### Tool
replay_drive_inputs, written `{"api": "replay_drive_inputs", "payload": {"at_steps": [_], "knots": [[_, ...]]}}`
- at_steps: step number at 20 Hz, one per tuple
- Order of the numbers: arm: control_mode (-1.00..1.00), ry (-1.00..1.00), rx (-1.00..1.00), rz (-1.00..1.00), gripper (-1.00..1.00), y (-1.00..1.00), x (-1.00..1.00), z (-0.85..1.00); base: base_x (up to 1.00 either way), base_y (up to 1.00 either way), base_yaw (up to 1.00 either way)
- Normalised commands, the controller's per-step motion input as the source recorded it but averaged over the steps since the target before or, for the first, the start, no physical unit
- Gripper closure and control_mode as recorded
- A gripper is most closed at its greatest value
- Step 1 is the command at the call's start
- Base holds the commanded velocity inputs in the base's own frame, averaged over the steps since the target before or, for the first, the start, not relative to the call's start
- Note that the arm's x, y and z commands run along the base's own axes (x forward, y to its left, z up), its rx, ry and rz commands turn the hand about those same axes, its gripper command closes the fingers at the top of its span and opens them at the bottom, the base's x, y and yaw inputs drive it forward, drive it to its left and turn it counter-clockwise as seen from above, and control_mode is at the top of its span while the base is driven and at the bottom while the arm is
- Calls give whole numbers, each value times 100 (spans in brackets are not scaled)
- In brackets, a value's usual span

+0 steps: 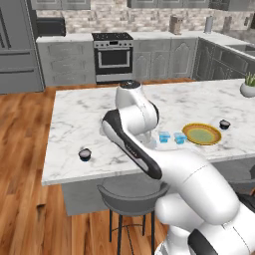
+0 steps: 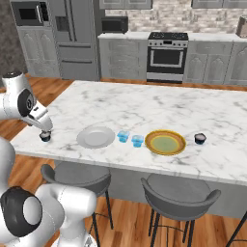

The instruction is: Place two yogurt containers on each plate.

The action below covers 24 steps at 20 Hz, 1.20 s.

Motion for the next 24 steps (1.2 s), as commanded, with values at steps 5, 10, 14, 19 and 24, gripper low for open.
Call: {"api": "replay_drive_inputs", "payload": {"at_steps": [5, 10, 14, 19, 24], "knots": [[-100, 0, 10, -5, -100, 64, 0, -24, 0, 0, 0], [-100, 8, 0, 0, -100, 62, 11, -14, 0, 0, 0], [-100, 13, 0, 0, -100, 48, 25, -8, 0, 0, 0], [-100, 11, 0, 0, -100, 6, 28, -8, 0, 0, 0], [-100, 4, 0, 0, -100, 0, 32, -16, 0, 0, 0]]}}
